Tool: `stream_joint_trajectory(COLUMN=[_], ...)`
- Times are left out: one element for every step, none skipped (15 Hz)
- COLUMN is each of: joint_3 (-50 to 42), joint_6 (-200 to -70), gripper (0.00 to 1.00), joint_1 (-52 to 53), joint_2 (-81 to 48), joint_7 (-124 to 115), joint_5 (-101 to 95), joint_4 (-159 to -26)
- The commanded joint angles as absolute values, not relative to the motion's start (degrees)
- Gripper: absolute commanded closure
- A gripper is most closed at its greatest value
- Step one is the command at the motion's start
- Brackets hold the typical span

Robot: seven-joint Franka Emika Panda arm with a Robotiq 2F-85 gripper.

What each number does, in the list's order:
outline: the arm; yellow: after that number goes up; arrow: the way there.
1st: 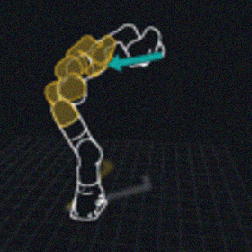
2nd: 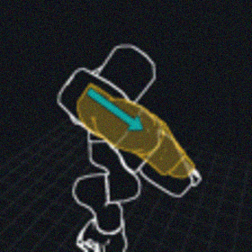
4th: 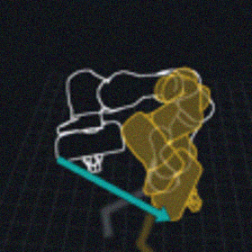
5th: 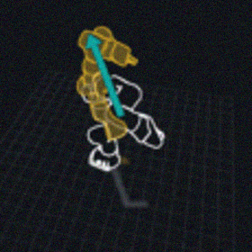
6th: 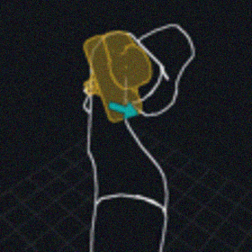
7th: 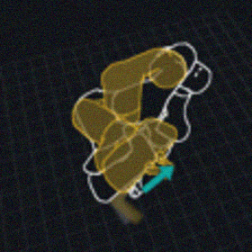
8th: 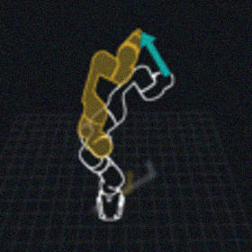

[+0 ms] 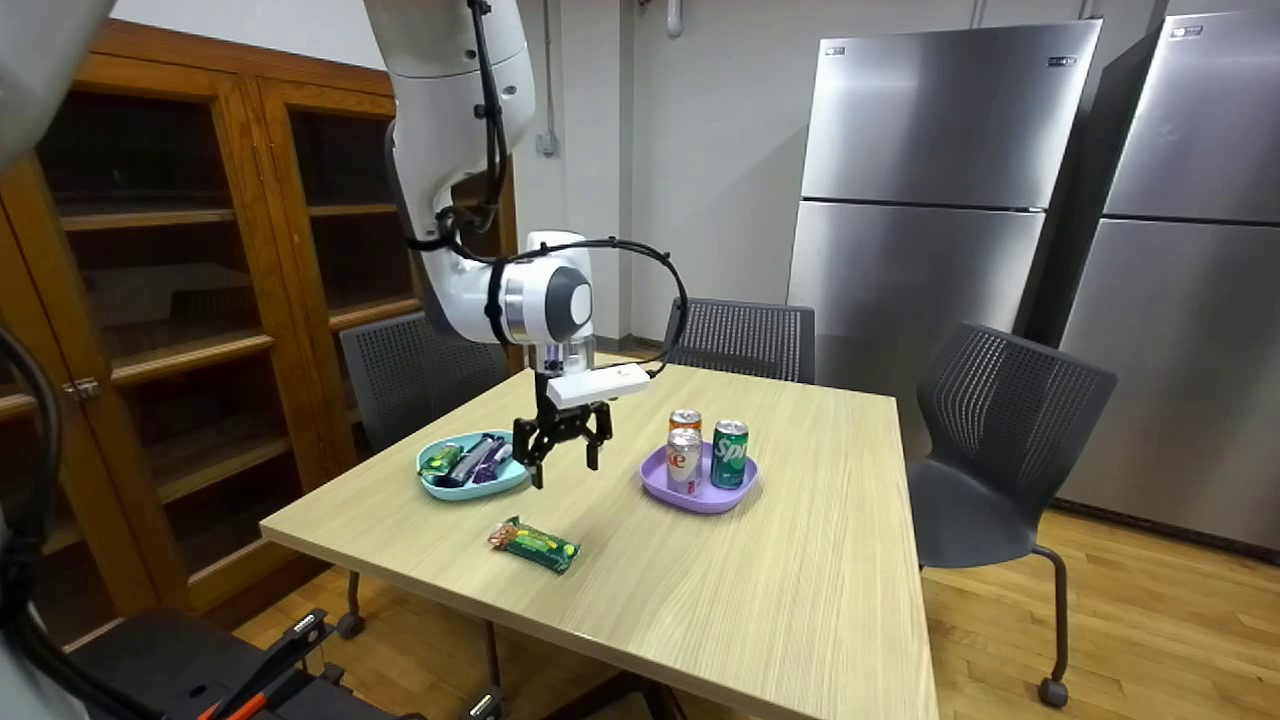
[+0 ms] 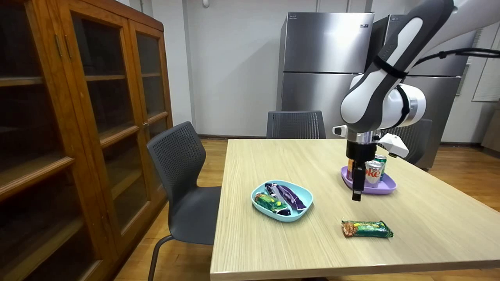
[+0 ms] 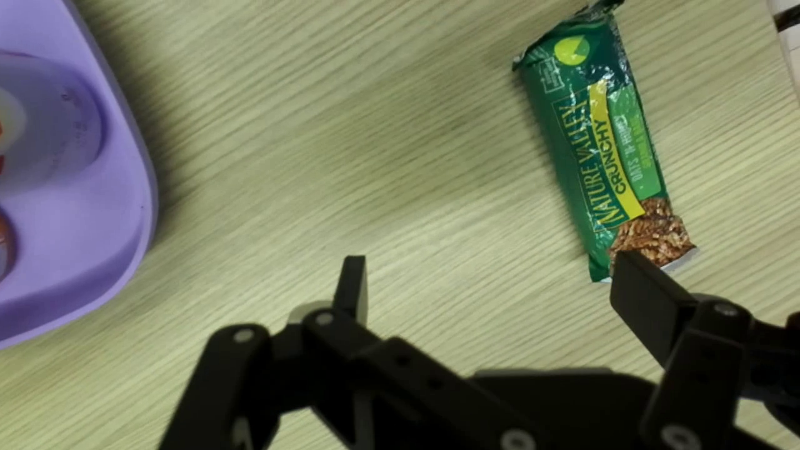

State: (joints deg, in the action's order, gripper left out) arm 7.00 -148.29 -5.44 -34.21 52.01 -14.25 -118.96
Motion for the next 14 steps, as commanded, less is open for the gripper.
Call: stream_joint_trajectory(joint_3=[6.64,6.54,6.47,6.43,6.42,6.42,6.62,6.78,6.51,6.47,6.56,6.47,6.3,5.97], joint_6=[-148.16,-148.16,-148.16,-148.16,-148.16,-148.16,-148.52,-148.69,-149.0,-149.28,-149.45,-149.53,-149.54,-149.56], gripper=[0.0,0.0,0.0,0.0,0.0,0.0,0.0,0.0,0.0,0.0,0.0,0.0,0.0,0.0], joint_1=[-5.18,-5.2,-5.21,-5.21,-5.21,-5.21,-5.23,-5.23,-4.8,-4.64,-4.63,-4.42,-4.17,-3.82], joint_2=[-34.22,-34.21,-34.21,-34.21,-34.21,-34.21,-34.2,-34.21,-34.21,-34.24,-34.16,-33.97,-33.69,-33.52], joint_7=[52.63,52.7,52.76,52.78,52.79,52.8,53.26,53.68,53.54,53.76,54.32,54.78,55.28,55.53], joint_5=[-13.94,-13.96,-13.97,-13.97,-13.97,-13.97,-14.13,-14.32,-14.95,-15.34,-15.62,-16.17,-17.0,-18.07], joint_4=[-118.98,-118.97,-118.97,-118.97,-118.97,-118.97,-119.3,-119.63,-120.08,-120.5,-120.9,-121.35,-121.91,-122.38])
